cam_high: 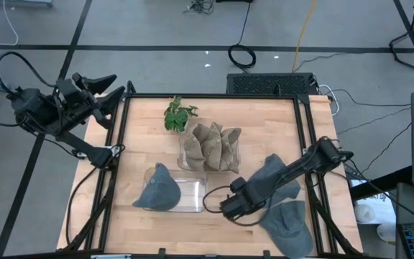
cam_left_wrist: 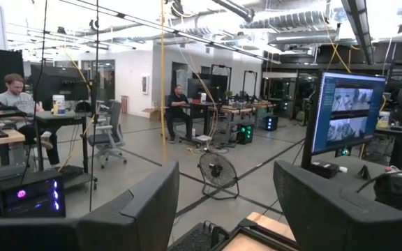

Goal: Pick & Place hat
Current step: Put the top blue cap into the bottom transparent bin

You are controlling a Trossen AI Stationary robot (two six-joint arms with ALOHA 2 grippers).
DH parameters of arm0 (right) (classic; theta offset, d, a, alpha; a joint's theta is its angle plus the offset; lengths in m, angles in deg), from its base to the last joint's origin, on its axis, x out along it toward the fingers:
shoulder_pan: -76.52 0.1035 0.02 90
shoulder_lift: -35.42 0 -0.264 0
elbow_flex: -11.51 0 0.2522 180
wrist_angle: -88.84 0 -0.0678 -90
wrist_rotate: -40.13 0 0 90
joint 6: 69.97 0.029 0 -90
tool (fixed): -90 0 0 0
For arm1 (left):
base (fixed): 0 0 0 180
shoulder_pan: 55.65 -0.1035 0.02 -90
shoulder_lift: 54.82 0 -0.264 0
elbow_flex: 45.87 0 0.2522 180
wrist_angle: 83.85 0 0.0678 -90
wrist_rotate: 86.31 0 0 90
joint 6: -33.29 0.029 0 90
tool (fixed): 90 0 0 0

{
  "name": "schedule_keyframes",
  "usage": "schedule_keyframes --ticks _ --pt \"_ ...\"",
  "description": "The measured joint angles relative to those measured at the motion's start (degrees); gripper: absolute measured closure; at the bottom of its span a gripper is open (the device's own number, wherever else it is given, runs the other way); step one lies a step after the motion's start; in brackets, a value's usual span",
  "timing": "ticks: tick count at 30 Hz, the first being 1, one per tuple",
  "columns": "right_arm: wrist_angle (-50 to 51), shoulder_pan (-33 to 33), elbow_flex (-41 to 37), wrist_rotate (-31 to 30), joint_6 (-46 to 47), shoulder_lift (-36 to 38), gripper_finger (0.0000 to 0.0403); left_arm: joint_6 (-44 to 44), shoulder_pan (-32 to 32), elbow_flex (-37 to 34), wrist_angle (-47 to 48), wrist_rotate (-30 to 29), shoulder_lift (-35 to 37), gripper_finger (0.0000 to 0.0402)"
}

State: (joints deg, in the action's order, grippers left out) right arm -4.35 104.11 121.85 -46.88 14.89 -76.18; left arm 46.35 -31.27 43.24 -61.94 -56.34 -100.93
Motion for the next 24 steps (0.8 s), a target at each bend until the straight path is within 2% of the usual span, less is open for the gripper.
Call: schedule_keyframes --ticks 4,8,14,19,24 --pt "7.7 0.3 0.0 -0.6 -2.5 -4.3 0.0184 0.0 0.0 0.0 0.3 0.0 0.0 0.016" --pt "13.4 0.8 0.0 -3.7 -3.7 -7.0 0.0184 0.0 0.0 0.0 1.5 0.0 0.0 0.016" --pt "7.2 1.0 0.2 -3.9 -5.6 -7.0 0.0184 0.3 0.0 0.0 2.4 0.0 0.1 0.016" --pt "6.9 1.0 1.1 -3.1 -4.2 -6.9 0.0183 0.3 0.0 0.0 2.6 0.0 0.2 0.016" --pt "7.3 1.0 0.0 -7.7 -4.1 -7.0 0.0183 0.2 0.0 0.0 3.6 0.0 0.1 0.016"
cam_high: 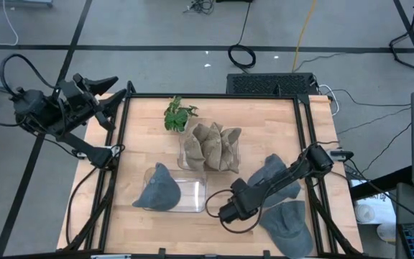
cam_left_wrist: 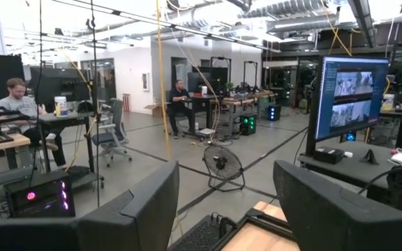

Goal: Pick & Place hat
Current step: Put the top blue cap into the bottom transparent bin

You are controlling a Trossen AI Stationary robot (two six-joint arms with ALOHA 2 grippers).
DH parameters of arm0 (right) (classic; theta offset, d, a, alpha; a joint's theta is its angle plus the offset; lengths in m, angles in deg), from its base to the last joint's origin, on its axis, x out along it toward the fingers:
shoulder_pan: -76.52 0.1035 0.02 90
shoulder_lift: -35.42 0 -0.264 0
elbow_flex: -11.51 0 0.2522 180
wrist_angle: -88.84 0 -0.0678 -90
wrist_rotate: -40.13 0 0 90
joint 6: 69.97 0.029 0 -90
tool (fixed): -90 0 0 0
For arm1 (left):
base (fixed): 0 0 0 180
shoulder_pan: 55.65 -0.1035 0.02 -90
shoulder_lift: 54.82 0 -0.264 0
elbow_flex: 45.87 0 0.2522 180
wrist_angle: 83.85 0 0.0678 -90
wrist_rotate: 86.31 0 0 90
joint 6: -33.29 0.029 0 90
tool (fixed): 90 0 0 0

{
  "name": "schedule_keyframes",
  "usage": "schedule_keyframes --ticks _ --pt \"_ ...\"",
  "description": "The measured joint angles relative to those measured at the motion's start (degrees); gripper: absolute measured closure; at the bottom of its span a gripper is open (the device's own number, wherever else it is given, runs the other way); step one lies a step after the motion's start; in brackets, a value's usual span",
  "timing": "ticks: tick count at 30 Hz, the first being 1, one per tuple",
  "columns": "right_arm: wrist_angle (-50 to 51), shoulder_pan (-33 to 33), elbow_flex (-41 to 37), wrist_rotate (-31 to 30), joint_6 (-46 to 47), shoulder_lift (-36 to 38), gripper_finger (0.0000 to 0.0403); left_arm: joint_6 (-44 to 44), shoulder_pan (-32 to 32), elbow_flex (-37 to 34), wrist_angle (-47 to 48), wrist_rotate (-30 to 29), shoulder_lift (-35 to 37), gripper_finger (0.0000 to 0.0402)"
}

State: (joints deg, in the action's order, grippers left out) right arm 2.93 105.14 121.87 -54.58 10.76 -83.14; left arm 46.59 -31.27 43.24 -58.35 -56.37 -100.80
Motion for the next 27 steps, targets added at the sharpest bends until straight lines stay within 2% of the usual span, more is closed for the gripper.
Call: schedule_keyframes --ticks 8,16,19,24,27 --pt "-2.9 0.0 -5.9 0.2 -0.8 -0.4 0.0183 -0.3 0.0 0.0 0.2 0.0 0.0 0.016" --pt "2.9 0.0 -9.6 0.2 2.3 -0.4 0.0195 -0.3 0.0 0.0 0.2 0.0 0.0 0.016" --pt "2.9 0.2 -9.7 0.3 2.5 -0.4 0.0241 -0.3 0.0 0.0 0.2 0.0 0.0 0.016" --pt "4.1 0.9 -9.7 0.0 3.1 -0.4 0.0373 -0.3 0.0 0.0 0.2 0.0 0.0 0.016" --pt "5.1 1.5 -9.7 -0.1 4.1 -0.3 0.0384 -0.3 0.0 0.0 0.2 0.0 0.0 0.016"
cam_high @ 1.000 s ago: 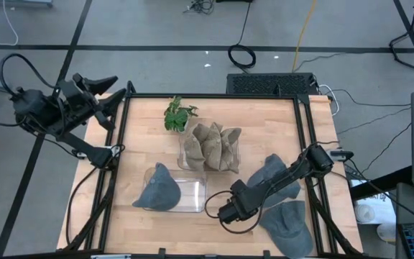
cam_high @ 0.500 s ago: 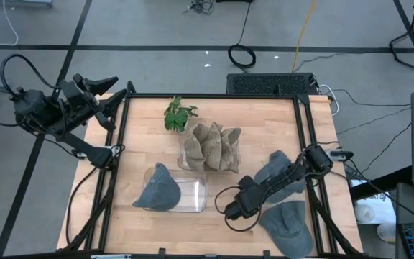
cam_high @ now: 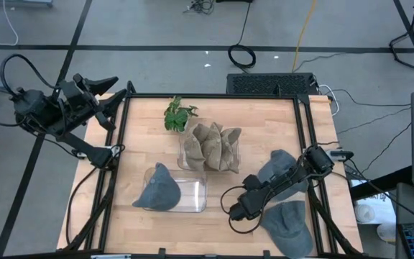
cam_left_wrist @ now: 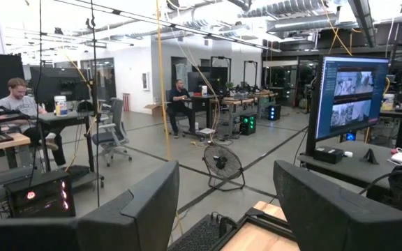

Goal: Pick & Place hat
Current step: Put the top blue cap into the bottom transparent bin

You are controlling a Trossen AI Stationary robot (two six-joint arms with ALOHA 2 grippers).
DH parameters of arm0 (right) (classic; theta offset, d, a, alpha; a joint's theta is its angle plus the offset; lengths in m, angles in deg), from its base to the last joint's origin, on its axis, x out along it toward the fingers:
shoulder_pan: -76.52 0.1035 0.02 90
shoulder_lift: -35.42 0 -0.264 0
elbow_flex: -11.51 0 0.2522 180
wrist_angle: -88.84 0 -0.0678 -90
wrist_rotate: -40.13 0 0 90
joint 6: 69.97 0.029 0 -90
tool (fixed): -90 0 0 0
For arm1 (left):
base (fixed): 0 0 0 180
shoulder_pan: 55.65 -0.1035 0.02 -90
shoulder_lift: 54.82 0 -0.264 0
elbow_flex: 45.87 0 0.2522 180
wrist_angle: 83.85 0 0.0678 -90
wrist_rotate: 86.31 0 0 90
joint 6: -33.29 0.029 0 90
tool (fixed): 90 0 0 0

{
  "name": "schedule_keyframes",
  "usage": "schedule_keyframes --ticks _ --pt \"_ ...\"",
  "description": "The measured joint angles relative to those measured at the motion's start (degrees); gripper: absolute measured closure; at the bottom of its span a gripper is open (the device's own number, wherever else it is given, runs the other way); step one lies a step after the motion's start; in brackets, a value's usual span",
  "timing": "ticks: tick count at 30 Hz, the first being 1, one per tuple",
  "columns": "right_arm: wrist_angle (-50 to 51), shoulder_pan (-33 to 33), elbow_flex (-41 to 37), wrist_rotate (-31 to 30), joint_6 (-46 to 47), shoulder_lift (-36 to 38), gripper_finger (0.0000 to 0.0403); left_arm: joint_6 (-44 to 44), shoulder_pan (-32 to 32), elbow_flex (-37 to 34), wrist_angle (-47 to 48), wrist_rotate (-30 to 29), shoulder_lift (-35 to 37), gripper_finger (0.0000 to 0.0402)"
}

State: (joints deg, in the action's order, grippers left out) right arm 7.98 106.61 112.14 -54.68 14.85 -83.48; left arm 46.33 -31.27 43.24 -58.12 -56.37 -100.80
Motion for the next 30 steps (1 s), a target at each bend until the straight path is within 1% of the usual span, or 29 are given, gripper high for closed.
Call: schedule_keyframes --ticks 5,9,13,18,24,30 --pt "1.5 0.7 0.2 0.3 -0.3 0.5 0.0396 0.0 0.0 0.0 0.0 0.0 0.0 0.016" --pt "5.0 0.8 4.0 0.5 -1.7 1.7 0.04 0.2 0.0 0.0 0.0 0.0 0.0 0.016" --pt "4.7 0.7 7.7 0.4 -3.9 5.2 0.0402 0.3 0.0 0.0 0.0 0.0 0.0 0.016" --pt "4.2 0.7 10.7 0.3 -3.2 10.7 0.0402 0.3 0.0 0.0 0.0 0.0 0.0 0.016" --pt "4.2 0.7 11.0 0.3 -1.6 19.7 0.0402 0.3 0.0 0.0 0.0 0.0 0.0 0.016" --pt "4.5 0.6 11.0 -2.6 -0.2 27.4 0.0402 0.3 0.0 0.0 0.0 -0.3 -0.1 0.016"
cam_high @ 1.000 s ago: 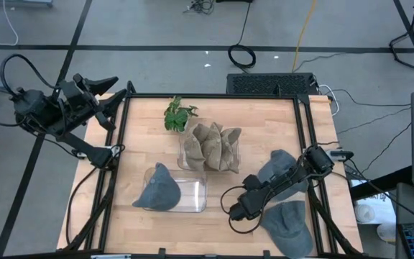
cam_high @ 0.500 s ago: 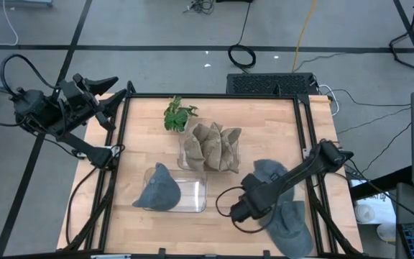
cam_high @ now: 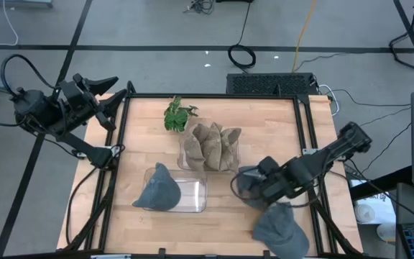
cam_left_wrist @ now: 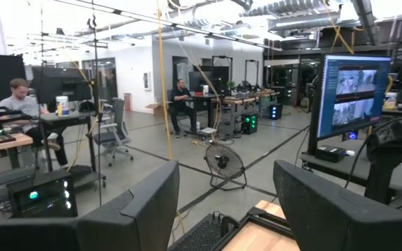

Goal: Pick & Place hat
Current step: Put the top blue cap into the bottom transparent bin

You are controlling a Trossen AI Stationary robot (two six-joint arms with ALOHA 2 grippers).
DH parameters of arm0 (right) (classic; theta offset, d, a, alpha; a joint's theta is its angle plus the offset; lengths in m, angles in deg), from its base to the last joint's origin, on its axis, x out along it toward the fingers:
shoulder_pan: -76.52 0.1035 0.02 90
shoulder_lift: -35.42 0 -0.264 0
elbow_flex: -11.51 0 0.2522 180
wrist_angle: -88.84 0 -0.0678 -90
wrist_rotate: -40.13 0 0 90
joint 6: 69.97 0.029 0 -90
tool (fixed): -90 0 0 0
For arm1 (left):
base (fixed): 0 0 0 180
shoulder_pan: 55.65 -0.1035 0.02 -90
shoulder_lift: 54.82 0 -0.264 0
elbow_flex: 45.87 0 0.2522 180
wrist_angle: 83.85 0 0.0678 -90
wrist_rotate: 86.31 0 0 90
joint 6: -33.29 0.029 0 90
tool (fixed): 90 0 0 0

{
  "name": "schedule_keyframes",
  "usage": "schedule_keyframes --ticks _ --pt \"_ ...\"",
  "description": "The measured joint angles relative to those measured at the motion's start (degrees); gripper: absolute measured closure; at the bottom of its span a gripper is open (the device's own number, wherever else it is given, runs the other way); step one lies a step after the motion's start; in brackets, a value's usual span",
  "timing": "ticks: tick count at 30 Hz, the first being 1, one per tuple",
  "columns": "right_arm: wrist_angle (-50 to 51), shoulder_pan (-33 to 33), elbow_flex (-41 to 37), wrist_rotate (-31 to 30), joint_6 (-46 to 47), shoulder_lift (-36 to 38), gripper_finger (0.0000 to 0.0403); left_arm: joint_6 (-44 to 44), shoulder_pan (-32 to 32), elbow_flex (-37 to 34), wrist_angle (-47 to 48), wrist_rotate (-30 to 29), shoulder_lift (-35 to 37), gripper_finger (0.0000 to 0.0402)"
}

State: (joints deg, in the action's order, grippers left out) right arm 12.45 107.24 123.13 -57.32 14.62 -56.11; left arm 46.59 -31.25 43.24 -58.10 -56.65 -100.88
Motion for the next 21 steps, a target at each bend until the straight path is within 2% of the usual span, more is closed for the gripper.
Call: schedule_keyframes --ticks 4,18,21 --pt "0.1 0.0 0.0 -1.0 -1.2 3.1 0.0402 -0.1 0.0 0.0 0.1 -1.7 -0.1 0.016" --pt "0.2 0.0 -3.0 -1.8 -2.9 9.5 0.0402 -1.8 0.0 0.0 0.0 -1.2 -2.4 0.016" --pt "0.1 -0.1 -3.1 -5.2 -4.1 11.6 0.0402 -1.8 0.0 0.0 0.0 -1.1 -2.7 0.016"
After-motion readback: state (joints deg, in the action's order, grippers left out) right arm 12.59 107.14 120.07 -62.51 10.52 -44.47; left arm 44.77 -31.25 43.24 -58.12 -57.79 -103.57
